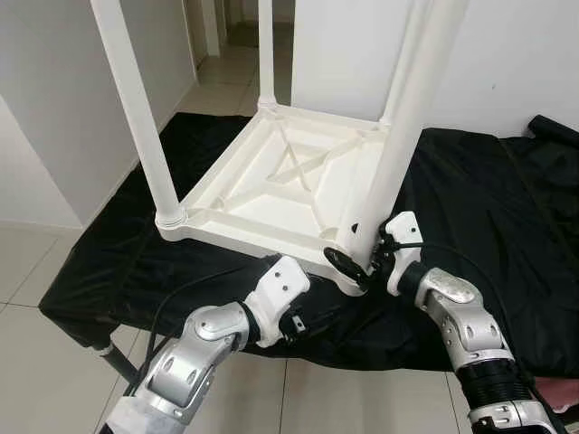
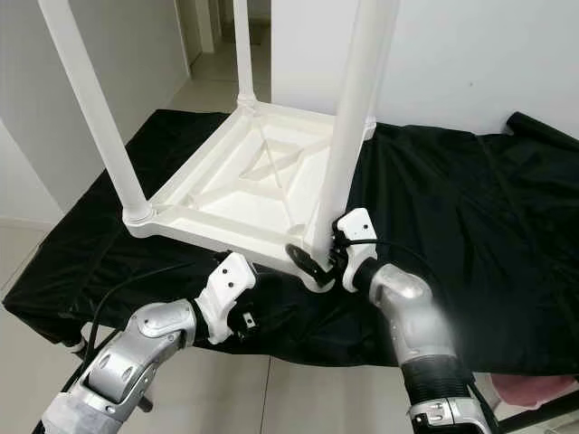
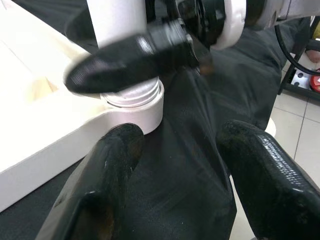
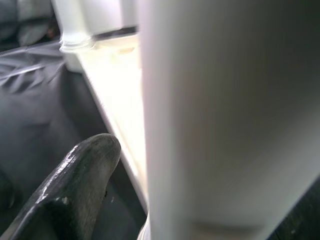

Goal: Building children table

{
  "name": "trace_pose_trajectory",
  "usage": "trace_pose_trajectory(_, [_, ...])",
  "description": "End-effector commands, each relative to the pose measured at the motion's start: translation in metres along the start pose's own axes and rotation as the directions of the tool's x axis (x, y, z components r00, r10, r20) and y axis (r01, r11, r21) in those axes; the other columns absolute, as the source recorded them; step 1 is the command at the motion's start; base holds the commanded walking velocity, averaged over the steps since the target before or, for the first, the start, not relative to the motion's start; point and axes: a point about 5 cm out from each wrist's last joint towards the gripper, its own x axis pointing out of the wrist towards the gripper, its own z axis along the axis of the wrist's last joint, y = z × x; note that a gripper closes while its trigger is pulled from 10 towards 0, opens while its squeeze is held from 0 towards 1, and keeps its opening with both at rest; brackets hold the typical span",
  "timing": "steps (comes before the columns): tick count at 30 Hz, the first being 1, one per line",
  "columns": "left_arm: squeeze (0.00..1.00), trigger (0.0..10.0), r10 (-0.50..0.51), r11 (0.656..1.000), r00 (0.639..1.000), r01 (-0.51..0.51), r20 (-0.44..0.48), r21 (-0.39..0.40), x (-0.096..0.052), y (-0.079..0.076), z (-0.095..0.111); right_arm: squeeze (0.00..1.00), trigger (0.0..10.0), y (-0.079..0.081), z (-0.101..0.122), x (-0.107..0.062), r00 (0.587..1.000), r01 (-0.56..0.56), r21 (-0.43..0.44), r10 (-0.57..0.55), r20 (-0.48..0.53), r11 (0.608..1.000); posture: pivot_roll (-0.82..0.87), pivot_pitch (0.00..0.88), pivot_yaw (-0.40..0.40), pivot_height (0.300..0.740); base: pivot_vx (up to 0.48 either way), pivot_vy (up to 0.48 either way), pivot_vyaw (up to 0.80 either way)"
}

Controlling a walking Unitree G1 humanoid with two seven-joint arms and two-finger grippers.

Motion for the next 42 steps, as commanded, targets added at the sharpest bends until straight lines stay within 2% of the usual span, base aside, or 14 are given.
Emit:
trace_pose_trajectory(1, [0.0, 10.0, 0.032, 0.999, 0.999, -0.032, -0.008, 0.007, -0.002, 0.002, 0.001, 0.0, 10.0, 0.002, -0.003, 0.003, 0.999, -0.038, -0.012, 0.037, -0.023, 0.999, 0.04, 0.009, 0.031, 0.74, 0.0, 0.0, 0.0])
trace_pose_trajectory(2, [0.0, 10.0, 0.034, 0.999, 0.999, -0.034, -0.007, 0.007, -0.003, 0.002, 0.001, 0.0, 6.2, 0.001, -0.006, 0.003, 0.997, -0.062, -0.01, 0.061, -0.036, 0.998, 0.04, 0.012, 0.032, 0.74, 0.0, 0.0, 0.0])
trace_pose_trajectory(3, [0.0, 10.0, 0.034, 0.999, 0.999, -0.034, -0.007, 0.007, -0.003, 0.002, 0.001, 0.0, 6.2, 0.001, -0.006, 0.003, 0.997, -0.062, -0.01, 0.061, -0.036, 0.998, 0.04, 0.012, 0.032, 0.74, 0.0, 0.0, 0.0])
trace_pose_trajectory(4, [0.0, 10.0, 0.036, 0.999, 0.999, -0.036, -0.006, 0.007, -0.003, 0.002, 0.001, 0.0, 3.5, 0.0, -0.009, 0.002, 0.996, -0.074, -0.005, 0.074, -0.047, 0.997, 0.04, 0.016, 0.031, 0.74, 0.0, 0.0, 0.0])
trace_pose_trajectory(5, [0.0, 10.0, 0.036, 0.999, 0.999, -0.036, -0.006, 0.007, -0.003, 0.002, 0.001, 0.0, 3.5, 0.0, -0.009, 0.002, 0.996, -0.074, -0.005, 0.074, -0.047, 0.997, 0.04, 0.016, 0.031, 0.74, 0.0, 0.0, 0.0])
trace_pose_trajectory(6, [0.0, 10.0, 0.038, 0.999, 0.999, -0.038, -0.007, 0.005, -0.003, 0.001, 0.001, 0.0, 0.0, -0.002, -0.013, 0.001, 0.995, -0.086, 0.009, 0.087, -0.052, 0.996, 0.04, 0.028, 0.03, 0.74, 0.0, 0.0, 0.0])
trace_pose_trajectory(16, [0.0, 10.0, 0.033, 0.999, 0.999, -0.033, -0.001, -0.008, -0.001, -0.002, 0.001, 0.0, 0.0, -0.003, -0.016, -0.002, 0.995, -0.088, 0.017, 0.089, -0.052, 0.996, 0.02, 0.028, 0.026, 0.74, 0.0, 0.0, 0.0])
trace_pose_trajectory(17, [0.0, 10.0, 0.03, 1.0, 1.0, -0.03, -0.003, -0.008, 0.0, -0.002, -0.001, 0.0, 10.0, -0.002, -0.015, -0.002, 0.996, -0.071, 0.025, 0.072, -0.043, 0.997, 0.01, 0.035, 0.026, 0.74, 0.0, 0.0, 0.0])
trace_pose_trajectory(23, [0.0, 10.0, 0.058, 0.998, 0.998, -0.058, 0.005, 0.016, 0.006, 0.009, 0.002, 0.0, 10.0, 0.004, -0.011, -0.005, 0.998, 0.057, 0.05, -0.057, 0.007, 0.997, 0.01, 0.043, 0.013, 0.74, 0.0, 0.0, 0.0])
trace_pose_trajectory(33, [0.0, 10.0, 0.181, 0.983, 0.983, -0.182, 0.024, 0.031, -0.004, 0.025, 0.0, 0.0, 10.0, 0.029, -0.02, -0.017, 0.919, 0.387, 0.141, -0.393, 0.021, 0.911, 0.01, 0.047, 0.039, 0.74, 0.0, 0.0, 0.0])
trace_pose_trajectory(37, [0.0, 10.0, 0.192, 0.981, 0.981, -0.193, 0.025, 0.027, -0.004, 0.027, 0.0, 0.0, 10.0, 0.03, -0.021, -0.019, 0.906, 0.416, 0.148, -0.423, 0.017, 0.897, 0.01, 0.047, 0.039, 0.74, 0.0, 0.0, 0.0])
trace_pose_trajectory(39, [0.0, 10.0, 0.243, 0.968, 0.97, -0.244, 0.03, 0.055, -0.005, 0.033, 0.0, 0.0, 10.0, 0.03, -0.018, -0.029, 0.813, 0.573, 0.183, -0.582, -0.008, 0.799, 0.0, 0.05, 0.039, 0.74, 0.0, 0.0, 0.0])
trace_pose_trajectory(40, [0.0, 10.0, 0.243, 0.968, 0.97, -0.244, 0.03, 0.055, -0.005, 0.033, 0.0, 0.0, 10.0, 0.03, -0.018, -0.029, 0.813, 0.573, 0.183, -0.582, -0.008, 0.799, 0.0, 0.05, 0.039, 0.74, 0.0, 0.0, 0.0])
trace_pose_trajectory(42, [0.0, 10.0, 0.305, 0.949, 0.952, -0.305, 0.02, 0.077, -0.005, 0.041, -0.001, 0.0, 10.0, 0.033, -0.017, -0.037, 0.716, 0.687, 0.21, -0.697, -0.034, 0.696, 0.0, 0.054, 0.034, 0.74, 0.0, 0.0, 0.0])
